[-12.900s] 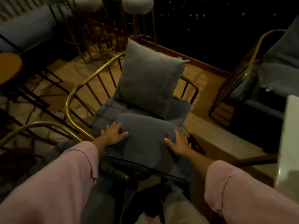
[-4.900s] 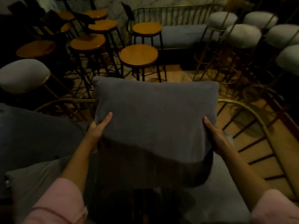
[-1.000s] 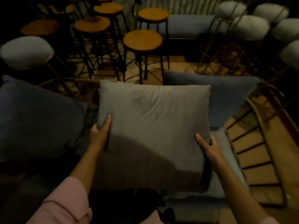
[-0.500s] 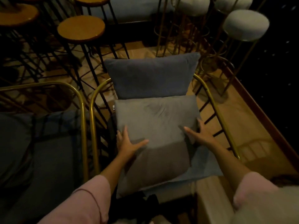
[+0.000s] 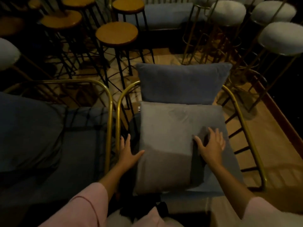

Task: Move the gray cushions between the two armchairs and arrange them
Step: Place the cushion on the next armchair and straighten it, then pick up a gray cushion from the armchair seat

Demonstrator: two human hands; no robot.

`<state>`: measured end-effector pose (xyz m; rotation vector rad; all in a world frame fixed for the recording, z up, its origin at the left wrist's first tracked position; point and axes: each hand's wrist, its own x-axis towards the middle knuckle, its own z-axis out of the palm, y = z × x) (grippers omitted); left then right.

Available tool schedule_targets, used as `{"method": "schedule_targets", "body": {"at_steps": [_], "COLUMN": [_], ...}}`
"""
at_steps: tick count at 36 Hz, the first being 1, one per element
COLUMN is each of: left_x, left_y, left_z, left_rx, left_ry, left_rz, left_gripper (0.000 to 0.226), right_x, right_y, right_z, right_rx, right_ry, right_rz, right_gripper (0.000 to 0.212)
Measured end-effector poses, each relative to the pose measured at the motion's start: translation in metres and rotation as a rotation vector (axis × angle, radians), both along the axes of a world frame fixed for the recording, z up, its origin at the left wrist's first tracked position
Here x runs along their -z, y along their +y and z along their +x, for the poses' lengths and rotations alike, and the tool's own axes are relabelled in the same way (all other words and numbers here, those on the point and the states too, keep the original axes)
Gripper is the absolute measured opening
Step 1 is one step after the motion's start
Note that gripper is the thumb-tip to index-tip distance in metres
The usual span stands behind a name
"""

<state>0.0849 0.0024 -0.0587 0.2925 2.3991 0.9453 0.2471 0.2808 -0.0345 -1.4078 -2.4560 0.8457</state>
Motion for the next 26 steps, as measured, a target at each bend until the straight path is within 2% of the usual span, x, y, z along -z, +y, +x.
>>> {"method": "schedule_targets", "body": {"at_steps": [5,11,14,17,26], "left_x": [-0.019,-0.048,-0.06,-0.067,-0.081], "left_y": [-0.078,-0.189,-0.251,-0.314,-0.469], "left_z": [-0.041,-0.104,-0.139,-0.176,-0.291], "left_rx": [-0.208,-0.411,-0.478,-0.535,-0.541], "left_ry": [0.044,0.143,0.171,0.194,0.265], "left_rz": [0.009,-0.001,-0.033,-0.084,-0.202], "left_gripper": [0.099,0.095,0.094,0.094,0.091], "right_x": [-0.017,-0.022,-0.018,-0.004,0.059], "right_y": [-0.06,-0.155,-0.211,-0.269,-0.43], "right_z": [-0.067,-0.163,-0.211,-0.254,-0.36], "right_rx": [-0.169,-0.387,-0.486,-0.458,-0.292], "right_ry": [0.124,0.246,0.236,0.248,0.173], "right_rz": [-0.008,-0.087,-0.234,-0.44,-0.769], "right_gripper": [0.06,0.054,0.058,0.06,0.063]}}
